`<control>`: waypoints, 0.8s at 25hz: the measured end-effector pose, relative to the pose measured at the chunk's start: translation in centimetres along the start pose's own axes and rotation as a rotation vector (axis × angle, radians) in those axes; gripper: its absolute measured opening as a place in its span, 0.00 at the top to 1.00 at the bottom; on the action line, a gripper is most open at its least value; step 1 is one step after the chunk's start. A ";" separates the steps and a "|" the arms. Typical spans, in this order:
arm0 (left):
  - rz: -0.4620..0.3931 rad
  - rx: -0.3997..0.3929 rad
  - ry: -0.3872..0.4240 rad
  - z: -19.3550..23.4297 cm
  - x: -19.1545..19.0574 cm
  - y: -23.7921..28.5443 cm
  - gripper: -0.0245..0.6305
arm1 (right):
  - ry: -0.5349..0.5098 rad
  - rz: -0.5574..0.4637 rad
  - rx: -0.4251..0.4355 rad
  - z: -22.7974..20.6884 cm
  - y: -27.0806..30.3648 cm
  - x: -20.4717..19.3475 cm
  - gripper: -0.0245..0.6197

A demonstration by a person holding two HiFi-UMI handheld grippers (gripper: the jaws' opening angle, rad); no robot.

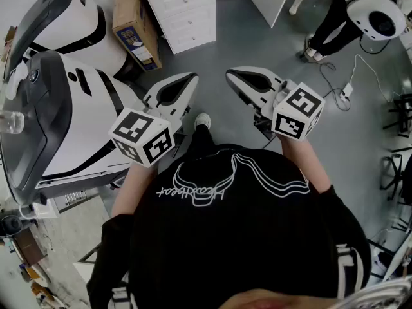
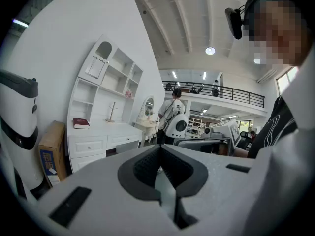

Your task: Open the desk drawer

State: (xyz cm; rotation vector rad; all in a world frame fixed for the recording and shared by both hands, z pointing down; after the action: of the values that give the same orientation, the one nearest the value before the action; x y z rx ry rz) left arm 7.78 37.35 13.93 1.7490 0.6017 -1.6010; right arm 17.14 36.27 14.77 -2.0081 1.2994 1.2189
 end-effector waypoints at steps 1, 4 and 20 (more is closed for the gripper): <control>0.000 0.001 -0.002 0.2 0.0 0.1 0.96 | -0.001 0.001 -0.001 -0.2 0.2 0.1 0.96; -0.001 0.005 -0.011 1.2 -0.1 0.4 0.96 | -0.005 -0.001 -0.003 -0.8 0.8 0.5 0.96; 0.043 0.004 -0.099 14.3 -2.9 6.6 0.96 | 0.047 0.022 -0.073 -11.1 10.5 3.7 0.96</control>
State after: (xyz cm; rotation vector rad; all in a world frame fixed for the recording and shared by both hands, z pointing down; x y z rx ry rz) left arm 2.63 22.61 17.77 1.6632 0.5111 -1.6493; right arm 13.17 21.44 18.14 -2.0907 1.3207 1.2526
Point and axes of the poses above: the fingertips, and each gripper's own axes: y forward along the fingers, z to its left, x out of its top, the point moved 2 cm from there along -y, backward along the fingers, and after that the axes turned 15 degrees about y, right-handed, at the moved point
